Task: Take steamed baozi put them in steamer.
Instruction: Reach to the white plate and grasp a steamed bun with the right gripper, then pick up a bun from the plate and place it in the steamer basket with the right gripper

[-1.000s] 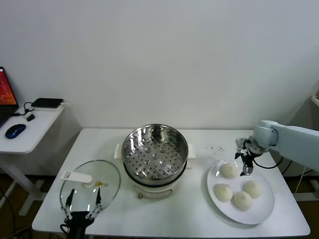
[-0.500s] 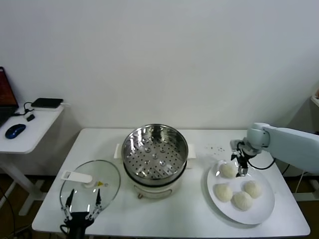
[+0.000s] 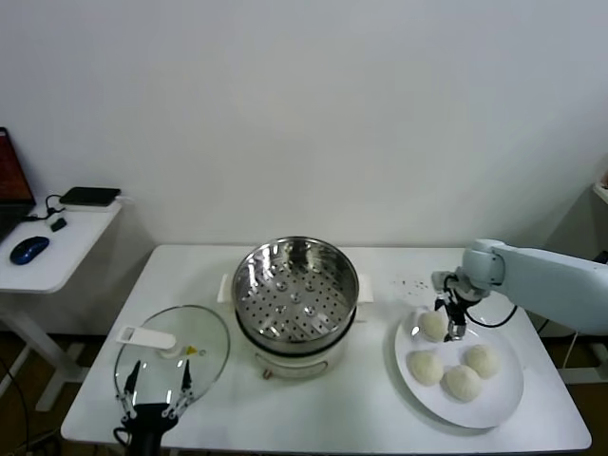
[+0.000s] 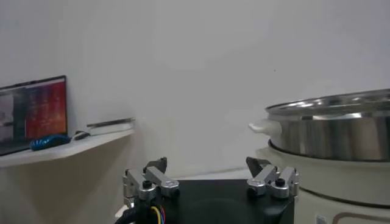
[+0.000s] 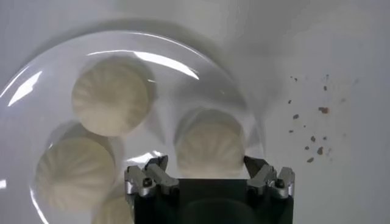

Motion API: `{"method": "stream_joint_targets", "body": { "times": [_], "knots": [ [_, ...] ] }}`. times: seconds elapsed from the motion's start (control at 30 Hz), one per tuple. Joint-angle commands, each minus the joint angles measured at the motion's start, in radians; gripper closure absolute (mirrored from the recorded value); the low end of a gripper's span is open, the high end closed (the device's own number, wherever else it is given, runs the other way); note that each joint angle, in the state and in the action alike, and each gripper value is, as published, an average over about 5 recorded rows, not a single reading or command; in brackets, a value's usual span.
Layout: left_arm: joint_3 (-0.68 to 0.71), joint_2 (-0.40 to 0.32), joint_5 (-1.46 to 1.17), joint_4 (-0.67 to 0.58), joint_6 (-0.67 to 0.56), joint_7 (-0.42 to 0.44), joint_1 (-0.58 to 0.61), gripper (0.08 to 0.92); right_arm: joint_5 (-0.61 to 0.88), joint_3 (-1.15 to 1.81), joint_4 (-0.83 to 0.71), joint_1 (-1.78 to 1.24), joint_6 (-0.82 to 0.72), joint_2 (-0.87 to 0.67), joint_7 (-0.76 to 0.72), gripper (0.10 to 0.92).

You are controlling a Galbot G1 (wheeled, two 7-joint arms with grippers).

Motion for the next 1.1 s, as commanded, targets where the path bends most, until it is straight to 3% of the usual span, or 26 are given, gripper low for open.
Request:
{"method": "stream_joint_targets", "body": {
  "times": [0.03, 0.3, 0.73, 0.93, 1.1],
  "knots": [
    [-0.001, 0.003, -0.001, 0.003, 0.0, 0.0, -0.002, 0.177, -0.006, -0.003, 0.005, 0.002, -0.002, 0.001, 0.002, 0.309],
    [-0.006, 0.004, -0.004, -0.004, 0.0, -0.001, 0.002, 0.177, -0.001, -0.059, 0.073, 0.105, 0.004, -0.024, -0.003, 0.346],
    [-0.006, 0.018, -0.003, -0.022, -0.003, -0.002, 0.022, 0.177, 0.204, -0.313, 0.284, 0.661, 0.08, 0.065, -0.076, 0.347],
    [-0.005, 0.021, -0.005, -0.029, -0.001, -0.002, 0.019, 0.177, 0.237, -0.257, 0.283, 0.742, 0.215, 0.169, -0.088, 0.347],
    [-0.003, 0.022, -0.005, -0.027, 0.0, -0.003, 0.017, 0.177, 0.219, -0.193, 0.314, 0.726, 0.393, 0.275, -0.007, 0.347]
  ]
}}
